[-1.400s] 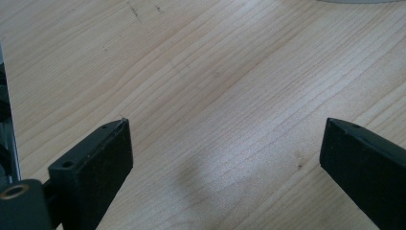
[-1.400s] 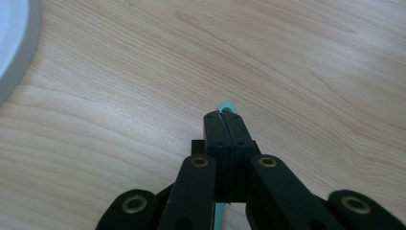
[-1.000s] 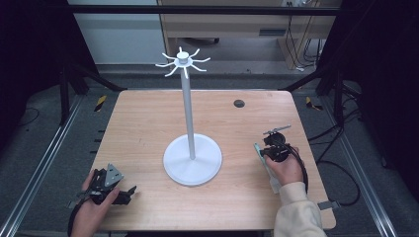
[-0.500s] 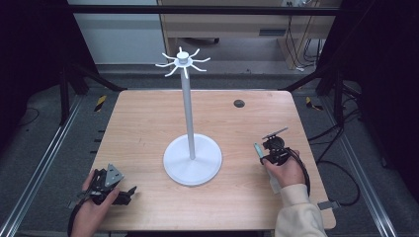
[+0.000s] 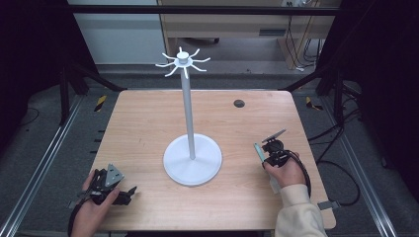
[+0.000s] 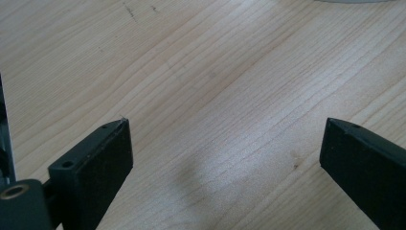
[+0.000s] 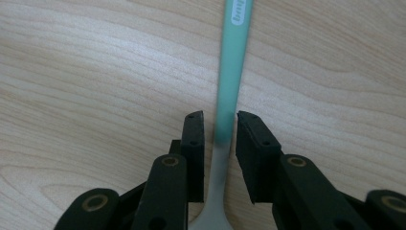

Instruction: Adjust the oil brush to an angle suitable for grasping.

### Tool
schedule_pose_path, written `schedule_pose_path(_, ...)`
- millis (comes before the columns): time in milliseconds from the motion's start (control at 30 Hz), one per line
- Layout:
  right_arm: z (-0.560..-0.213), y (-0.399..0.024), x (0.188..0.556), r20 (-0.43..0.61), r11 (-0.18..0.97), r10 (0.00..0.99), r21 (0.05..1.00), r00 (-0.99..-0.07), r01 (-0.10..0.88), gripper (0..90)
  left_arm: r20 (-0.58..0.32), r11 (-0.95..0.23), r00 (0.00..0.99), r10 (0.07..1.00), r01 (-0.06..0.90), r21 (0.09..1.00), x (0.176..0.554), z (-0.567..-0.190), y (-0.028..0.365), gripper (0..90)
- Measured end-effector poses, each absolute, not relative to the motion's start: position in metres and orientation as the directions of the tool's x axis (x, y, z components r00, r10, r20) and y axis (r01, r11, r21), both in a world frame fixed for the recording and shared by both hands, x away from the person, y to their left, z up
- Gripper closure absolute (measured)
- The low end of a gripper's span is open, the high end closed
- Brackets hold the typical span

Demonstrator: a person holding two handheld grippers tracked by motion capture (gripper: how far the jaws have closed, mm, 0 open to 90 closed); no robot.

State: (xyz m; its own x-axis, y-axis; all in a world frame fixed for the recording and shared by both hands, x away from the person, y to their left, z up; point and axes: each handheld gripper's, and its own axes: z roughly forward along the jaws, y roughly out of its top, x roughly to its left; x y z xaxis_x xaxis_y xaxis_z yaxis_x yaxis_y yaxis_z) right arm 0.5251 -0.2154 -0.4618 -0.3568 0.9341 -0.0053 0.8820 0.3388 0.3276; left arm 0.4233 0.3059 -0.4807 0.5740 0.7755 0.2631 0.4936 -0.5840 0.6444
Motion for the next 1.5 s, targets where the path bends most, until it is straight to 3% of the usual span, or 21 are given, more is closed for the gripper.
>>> schedule_pose_path(1167, -0.468, -0.220, 0.527, 0.023, 0.315, 0.942, 0.280, -0.334, 0.907, 82.6, 0.263, -0.587, 0.578, 0.773, 0.492, 0.643, 0.423, -0.481, 0.305, 3.7)
schedule_pose_path(1500, -0.455, -0.218, 0.524, 0.015, 0.329, 0.935, 0.344, -0.355, 0.880, 82.8, 0.262, -0.587, 0.579, 0.772, 0.492, 0.643, 0.424, -0.481, 0.305, 3.7)
